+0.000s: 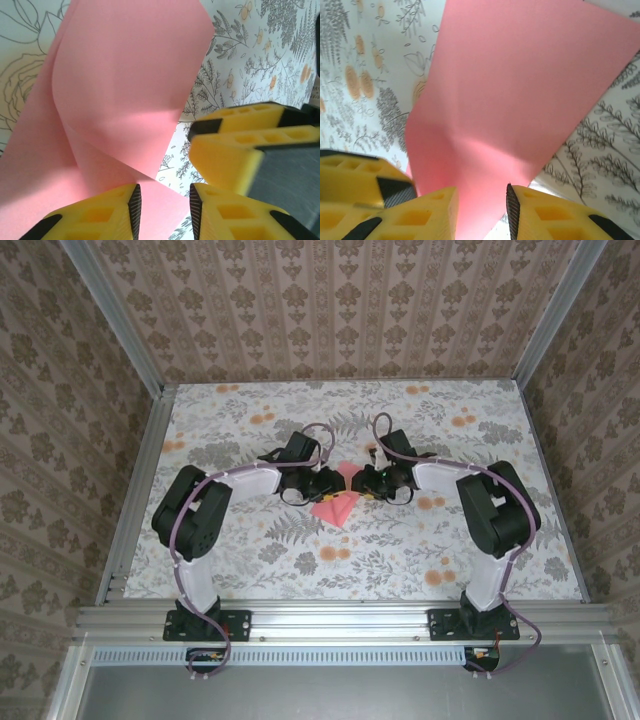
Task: Fold a paper plane with a square sheet of paper (pick it up from the middle)
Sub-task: Fold the triangle a second time at the center of the table.
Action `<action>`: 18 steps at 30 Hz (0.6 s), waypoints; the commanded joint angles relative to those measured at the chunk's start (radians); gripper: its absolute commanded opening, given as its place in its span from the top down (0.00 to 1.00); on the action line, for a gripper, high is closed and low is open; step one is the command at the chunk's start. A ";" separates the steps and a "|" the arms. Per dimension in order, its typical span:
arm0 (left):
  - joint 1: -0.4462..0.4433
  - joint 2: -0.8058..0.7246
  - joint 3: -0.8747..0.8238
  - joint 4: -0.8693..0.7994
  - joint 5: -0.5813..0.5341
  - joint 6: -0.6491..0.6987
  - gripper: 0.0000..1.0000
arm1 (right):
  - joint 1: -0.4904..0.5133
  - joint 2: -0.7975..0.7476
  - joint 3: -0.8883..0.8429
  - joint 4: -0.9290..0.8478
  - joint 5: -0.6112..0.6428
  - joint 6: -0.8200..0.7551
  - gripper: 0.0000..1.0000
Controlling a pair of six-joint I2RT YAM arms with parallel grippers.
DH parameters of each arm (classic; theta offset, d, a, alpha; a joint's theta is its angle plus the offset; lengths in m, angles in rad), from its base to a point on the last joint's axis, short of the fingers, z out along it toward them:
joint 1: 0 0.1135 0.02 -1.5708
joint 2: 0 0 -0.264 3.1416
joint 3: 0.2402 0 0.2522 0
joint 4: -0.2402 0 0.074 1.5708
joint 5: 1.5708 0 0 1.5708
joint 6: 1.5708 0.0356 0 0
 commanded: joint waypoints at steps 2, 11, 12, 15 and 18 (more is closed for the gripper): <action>0.006 0.016 -0.020 0.020 -0.017 -0.011 0.70 | -0.008 -0.076 -0.045 -0.003 -0.058 0.010 0.65; 0.006 0.030 -0.017 0.016 -0.018 -0.016 0.82 | 0.002 -0.085 -0.090 0.029 -0.156 -0.001 0.62; 0.006 0.030 -0.017 0.016 -0.018 -0.018 0.82 | 0.004 -0.080 -0.089 0.030 -0.158 -0.002 0.63; 0.006 0.032 -0.015 0.014 -0.020 -0.018 0.83 | 0.009 -0.067 -0.086 0.046 -0.172 0.002 0.63; 0.006 0.030 -0.017 0.013 -0.020 -0.018 0.84 | 0.015 -0.052 -0.075 0.053 -0.178 0.006 0.63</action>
